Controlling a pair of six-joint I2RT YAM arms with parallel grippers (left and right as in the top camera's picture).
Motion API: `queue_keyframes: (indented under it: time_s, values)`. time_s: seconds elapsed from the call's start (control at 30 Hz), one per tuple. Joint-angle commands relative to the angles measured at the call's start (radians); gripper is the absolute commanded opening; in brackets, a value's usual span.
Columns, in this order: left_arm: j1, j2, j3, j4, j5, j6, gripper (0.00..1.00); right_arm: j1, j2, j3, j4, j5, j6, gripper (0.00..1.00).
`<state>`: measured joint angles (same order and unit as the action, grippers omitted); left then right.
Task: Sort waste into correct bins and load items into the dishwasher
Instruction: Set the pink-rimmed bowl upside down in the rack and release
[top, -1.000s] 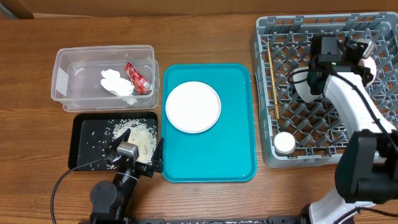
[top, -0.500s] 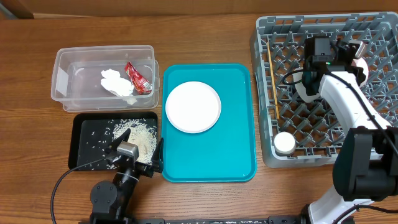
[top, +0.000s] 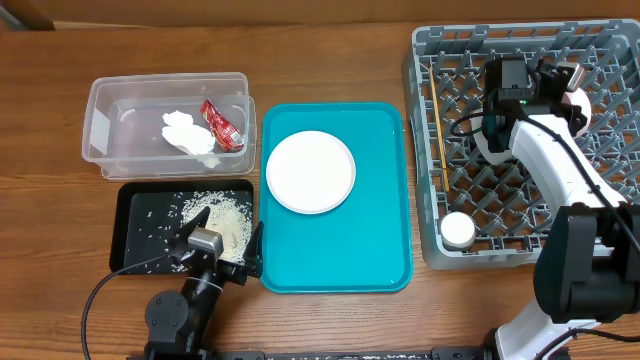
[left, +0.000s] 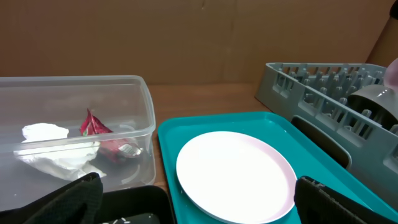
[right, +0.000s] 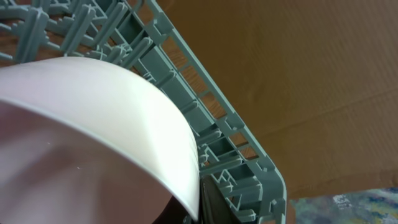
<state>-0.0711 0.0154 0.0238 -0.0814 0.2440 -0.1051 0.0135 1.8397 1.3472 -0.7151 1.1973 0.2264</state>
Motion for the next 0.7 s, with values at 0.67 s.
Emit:
queue_keyframes:
  time_s: [0.67]
  values:
    - [0.006, -0.011, -0.008, 0.004, 0.008, -0.013, 1.00, 0.014, 0.074, 0.001, -0.014, -0.032, -0.070, 0.06]
